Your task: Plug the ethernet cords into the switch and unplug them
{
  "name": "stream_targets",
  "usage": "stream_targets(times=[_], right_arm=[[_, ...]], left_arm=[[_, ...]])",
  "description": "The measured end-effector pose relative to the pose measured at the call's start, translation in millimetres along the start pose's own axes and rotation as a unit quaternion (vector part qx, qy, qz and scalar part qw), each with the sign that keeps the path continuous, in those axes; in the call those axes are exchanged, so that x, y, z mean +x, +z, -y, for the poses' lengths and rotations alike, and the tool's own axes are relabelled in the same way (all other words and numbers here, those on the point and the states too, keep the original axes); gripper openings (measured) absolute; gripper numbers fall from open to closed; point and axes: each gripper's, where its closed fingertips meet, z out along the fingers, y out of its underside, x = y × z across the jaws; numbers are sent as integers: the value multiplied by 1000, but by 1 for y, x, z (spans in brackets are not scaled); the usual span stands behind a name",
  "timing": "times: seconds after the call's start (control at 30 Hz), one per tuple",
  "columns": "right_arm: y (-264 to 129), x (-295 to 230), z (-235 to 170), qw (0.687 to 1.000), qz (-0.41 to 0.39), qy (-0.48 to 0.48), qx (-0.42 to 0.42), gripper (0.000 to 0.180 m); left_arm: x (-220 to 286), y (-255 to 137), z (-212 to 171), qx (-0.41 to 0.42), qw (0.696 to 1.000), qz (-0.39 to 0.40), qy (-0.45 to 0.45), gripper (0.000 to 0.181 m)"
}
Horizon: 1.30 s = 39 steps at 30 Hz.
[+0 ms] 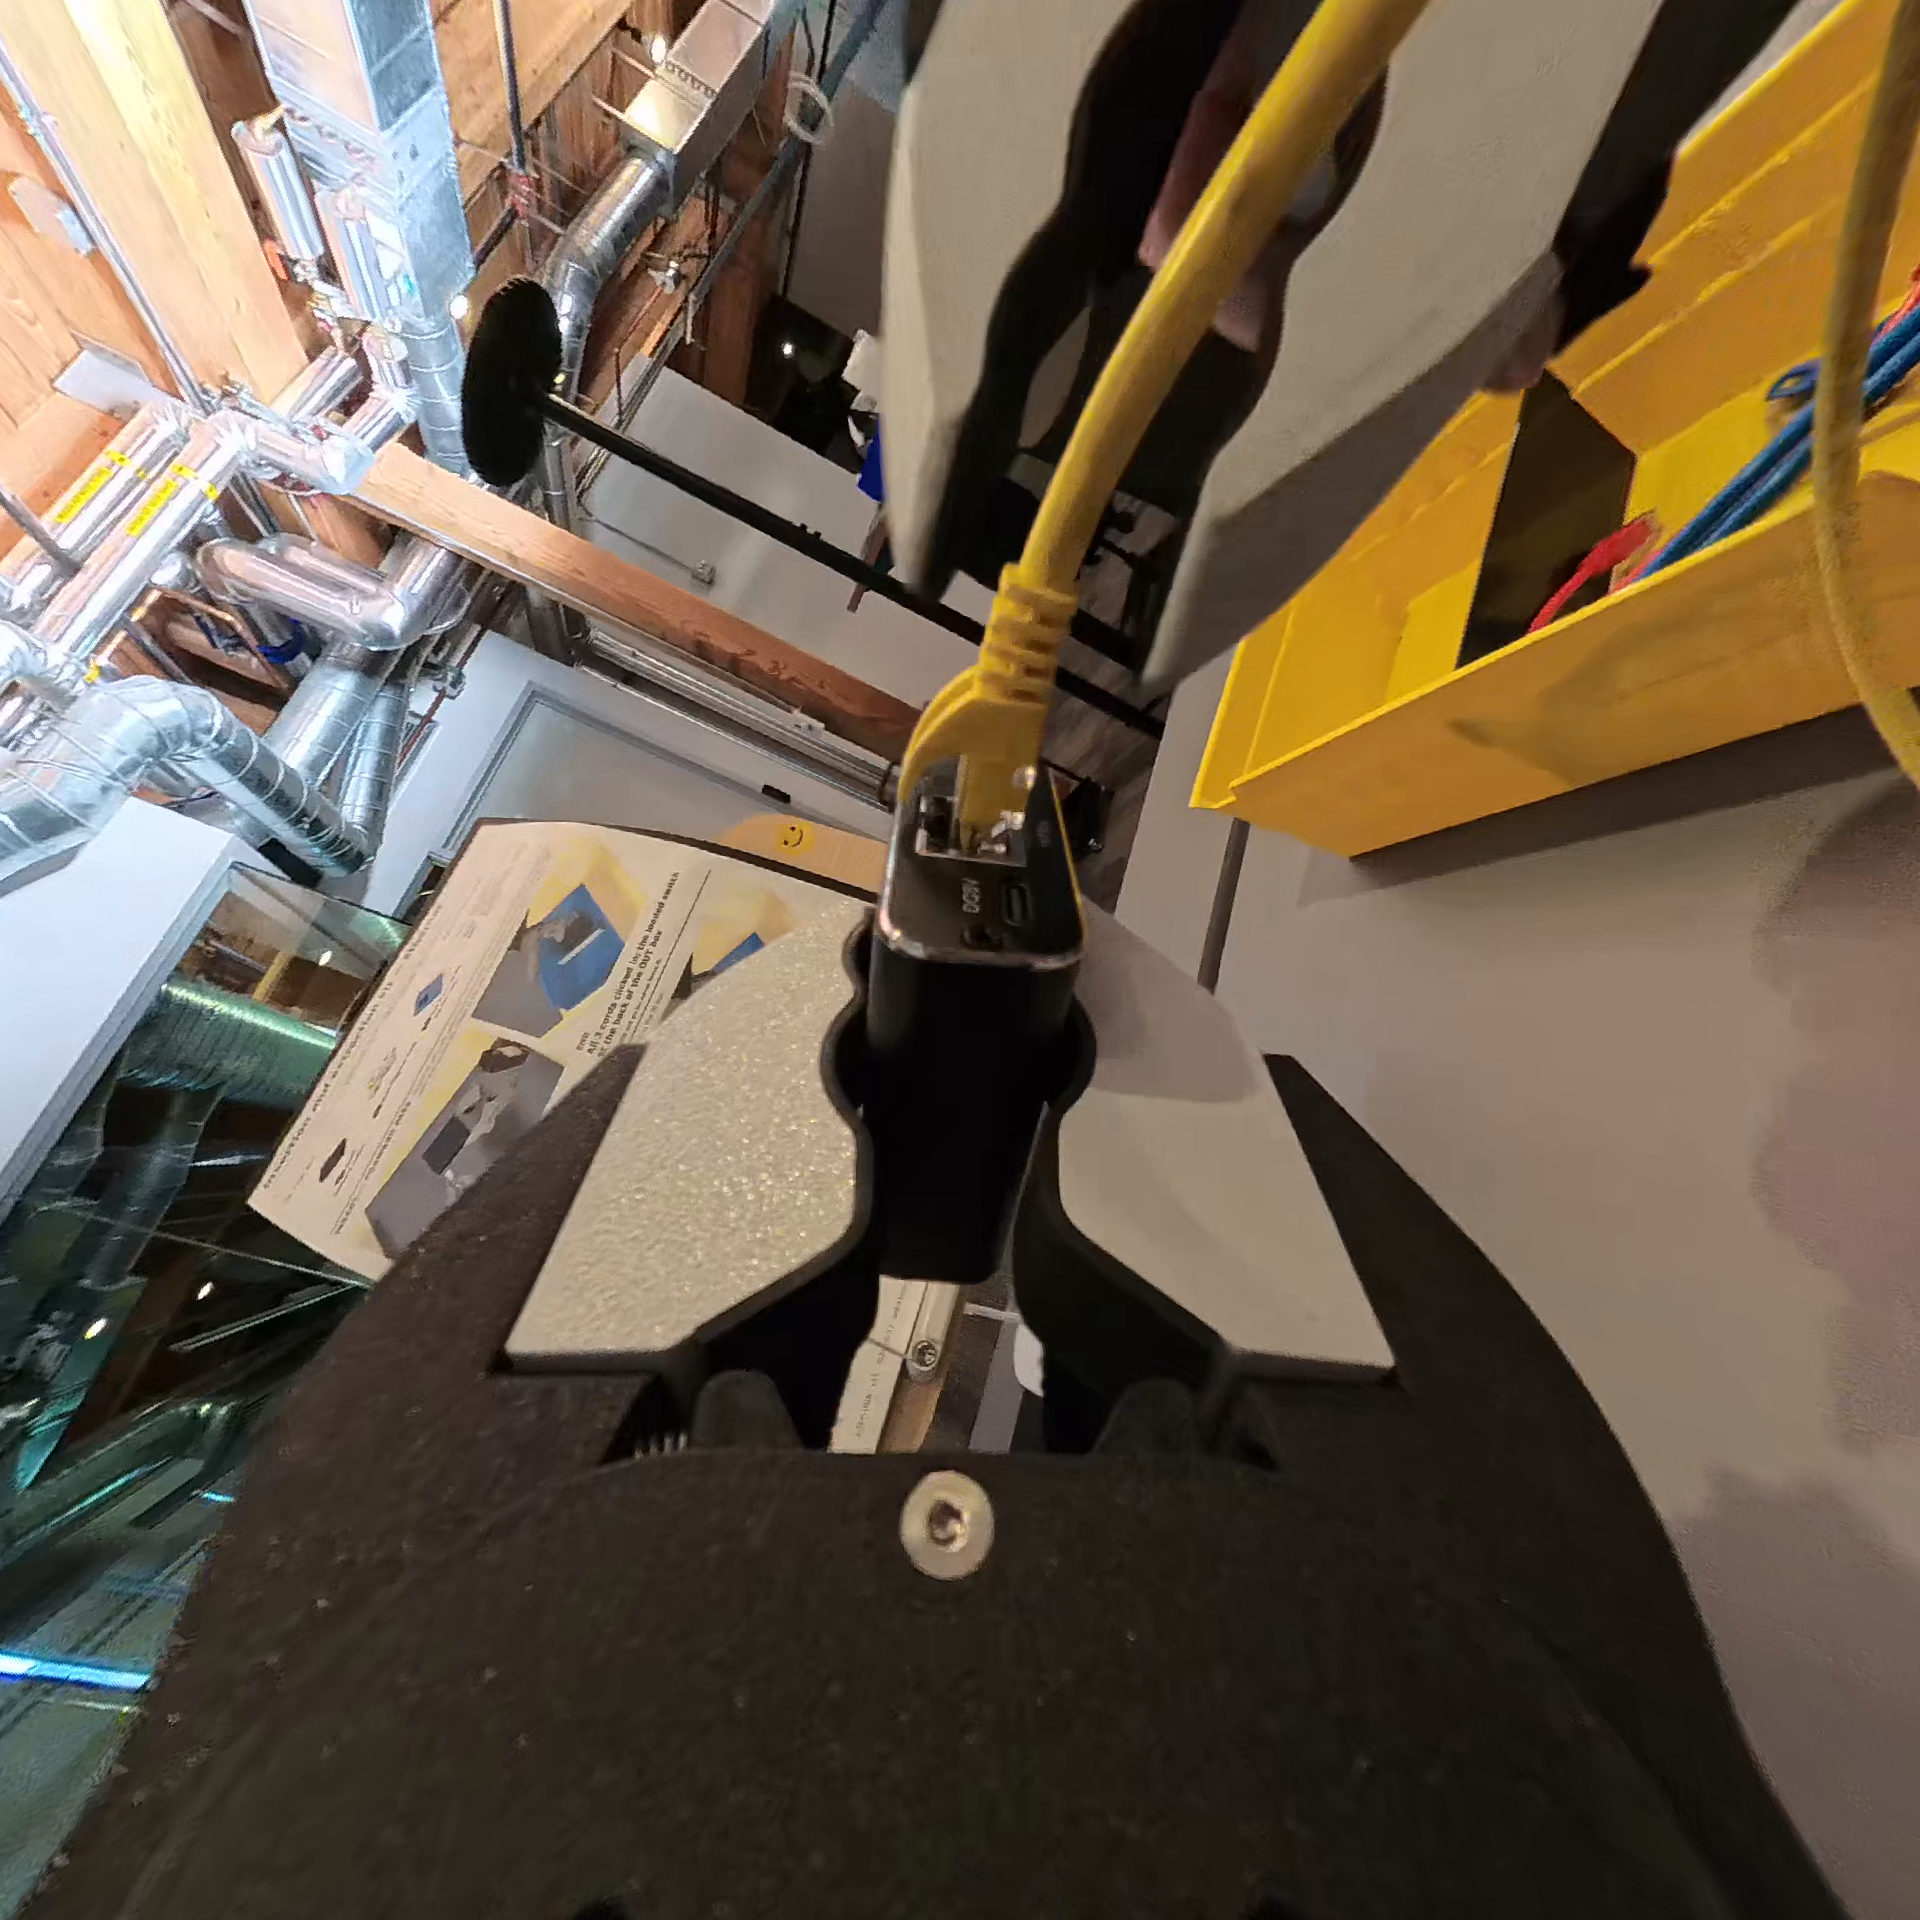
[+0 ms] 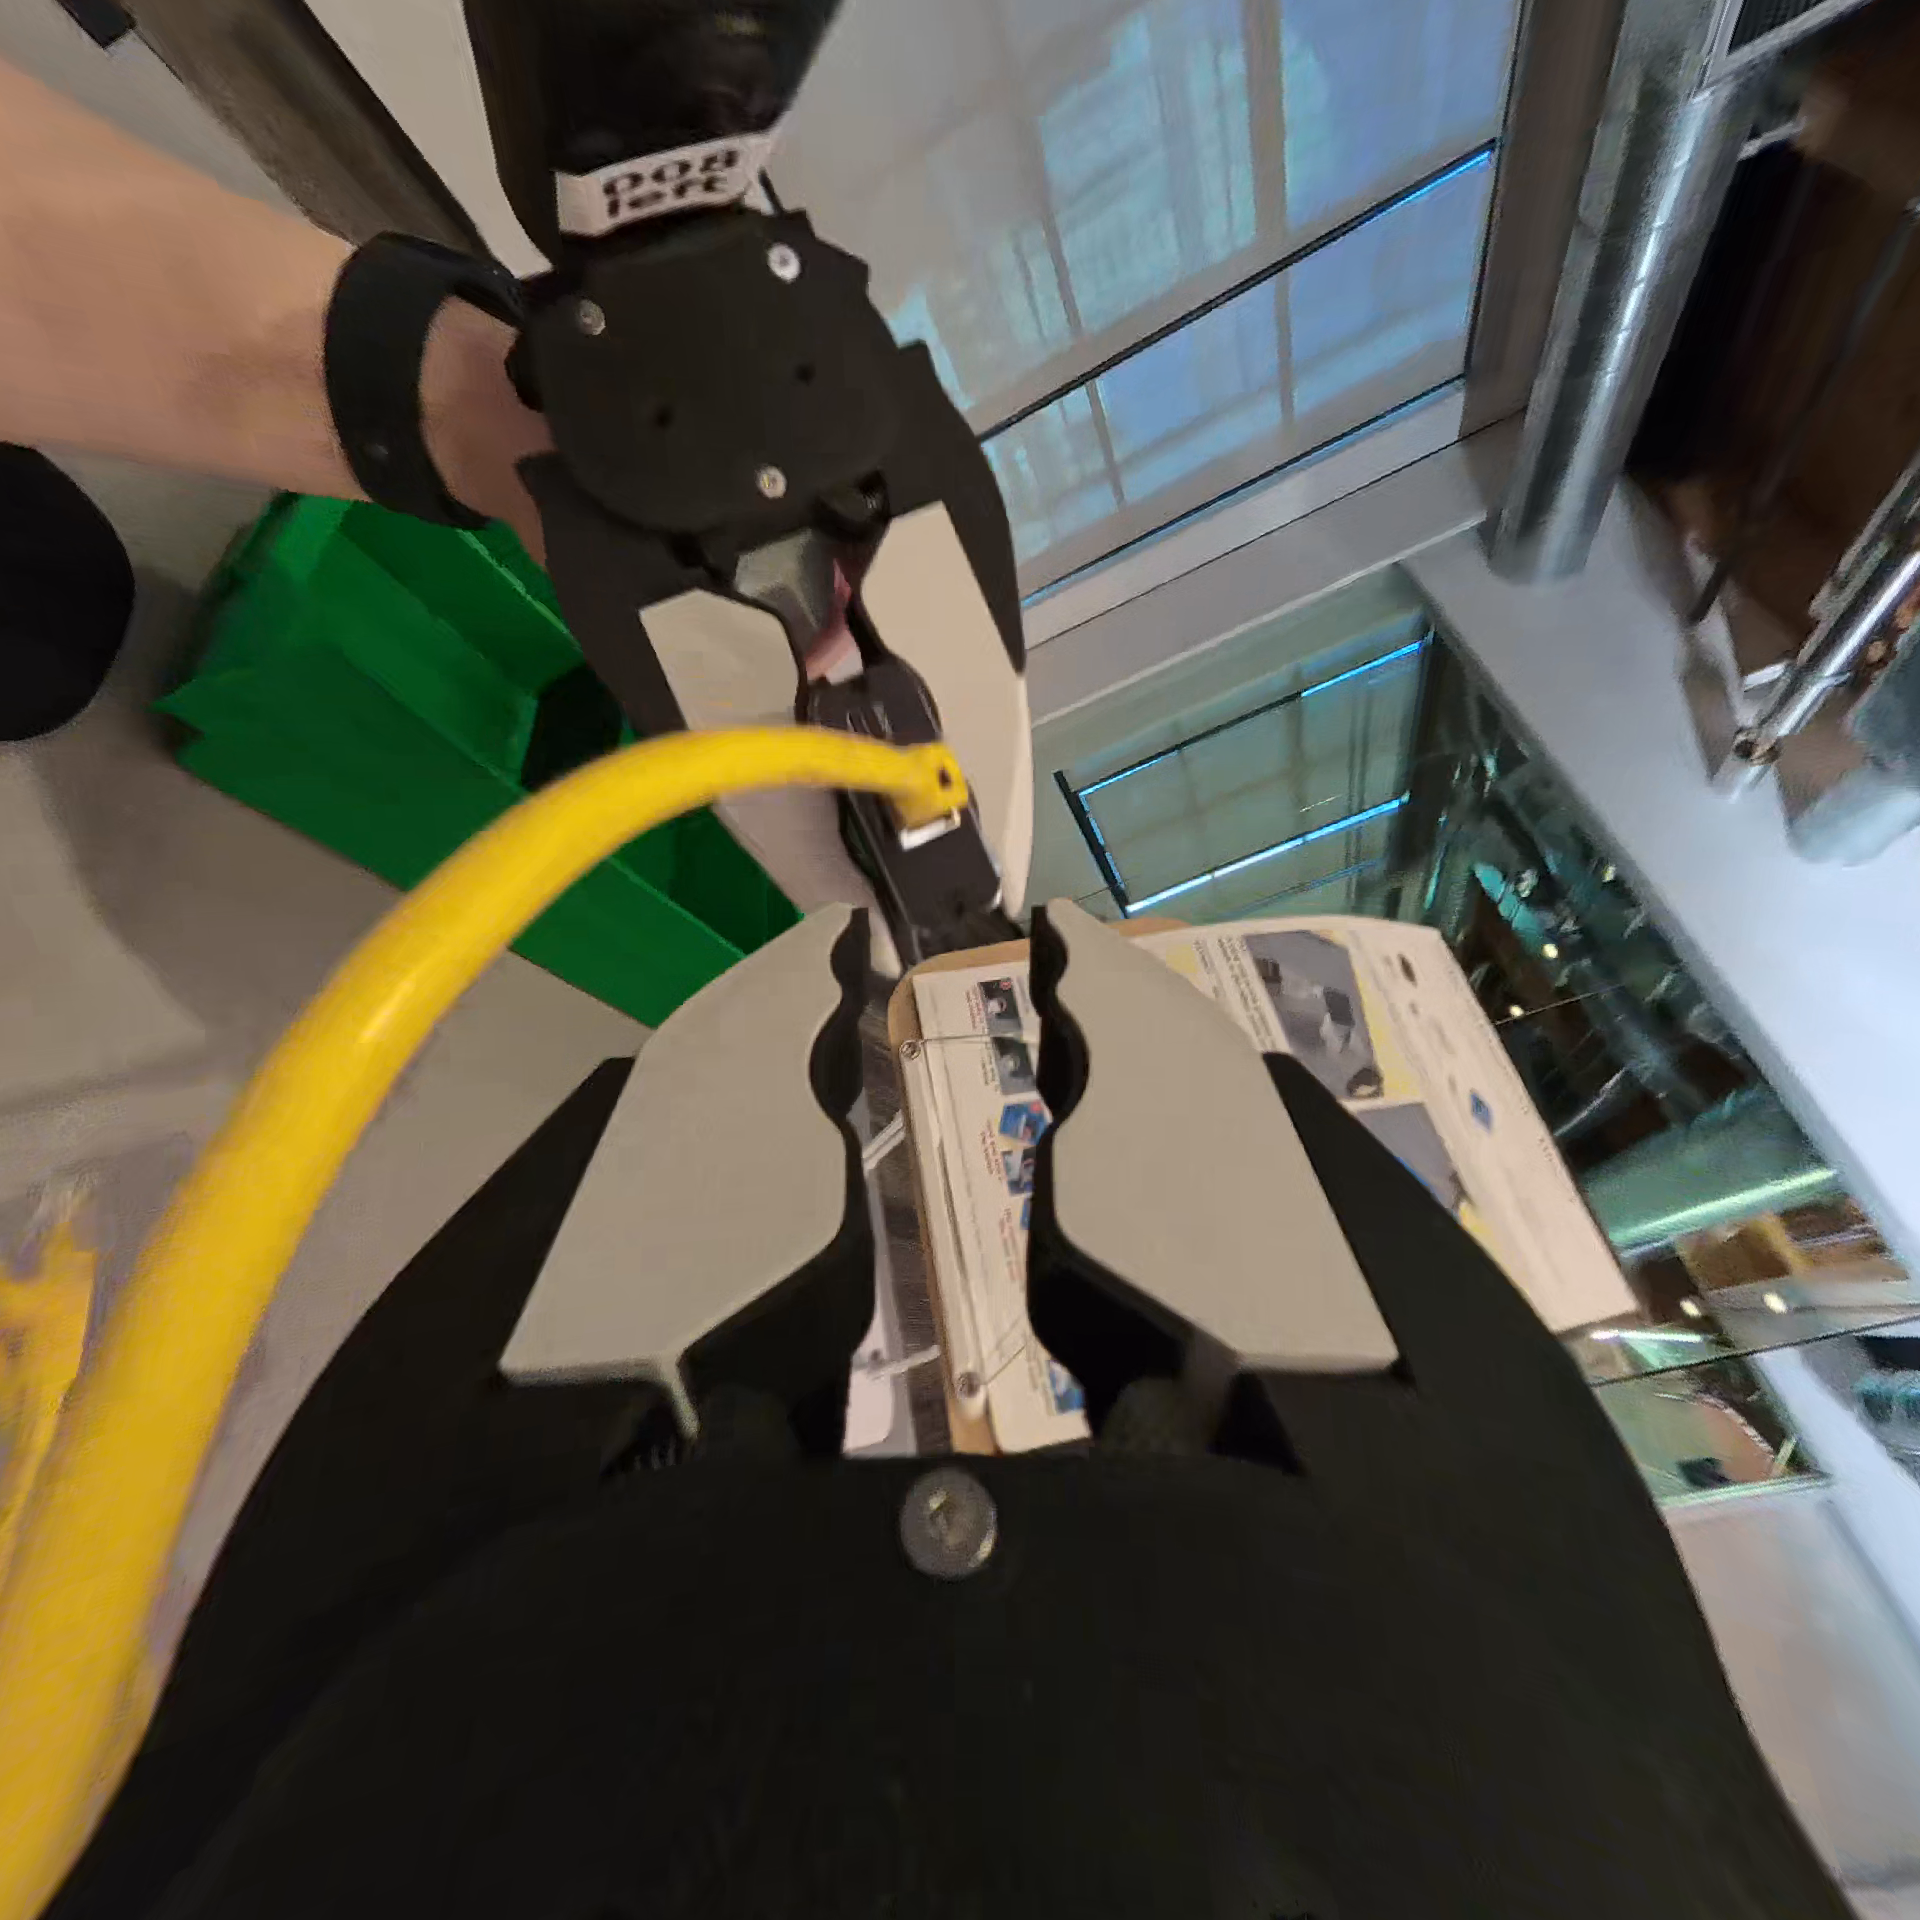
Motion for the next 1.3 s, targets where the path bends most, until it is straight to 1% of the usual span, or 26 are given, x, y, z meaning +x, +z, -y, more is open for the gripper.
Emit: stream_targets(times=[0.13,0.23,0.33,0.7,0.83,0.9,0.97,1.17,1.3], right_arm=[[12,-9,11,998,-7,-60,-22,31],[12,-15,15,995,4,-91,-38,23],[10,-17,13,994,15,-92,-52,16],[11,-24,0,984,31,-131,-116,14],[8,-27,-5,986,54,-97,-126,13],[6,-30,-10,984,69,-84,-145,15],[3,-31,-14,982,78,-71,-159,14],[5,-49,-34,974,137,-10,-182,14],[6,-54,-42,970,157,14,-186,16]], left_arm=[[15,1,4,-3,999,-47,3,26],[22,5,4,-9,998,-60,13,26],[23,4,7,3,998,-68,0,27],[27,7,-3,-32,996,-69,35,26],[32,9,-4,-36,996,-80,34,27],[36,13,-7,-59,994,-83,39,27],[39,17,-8,-64,994,-85,36,27],[60,25,-26,-79,987,-136,27,28],[69,29,-32,-77,984,-160,7,29]])
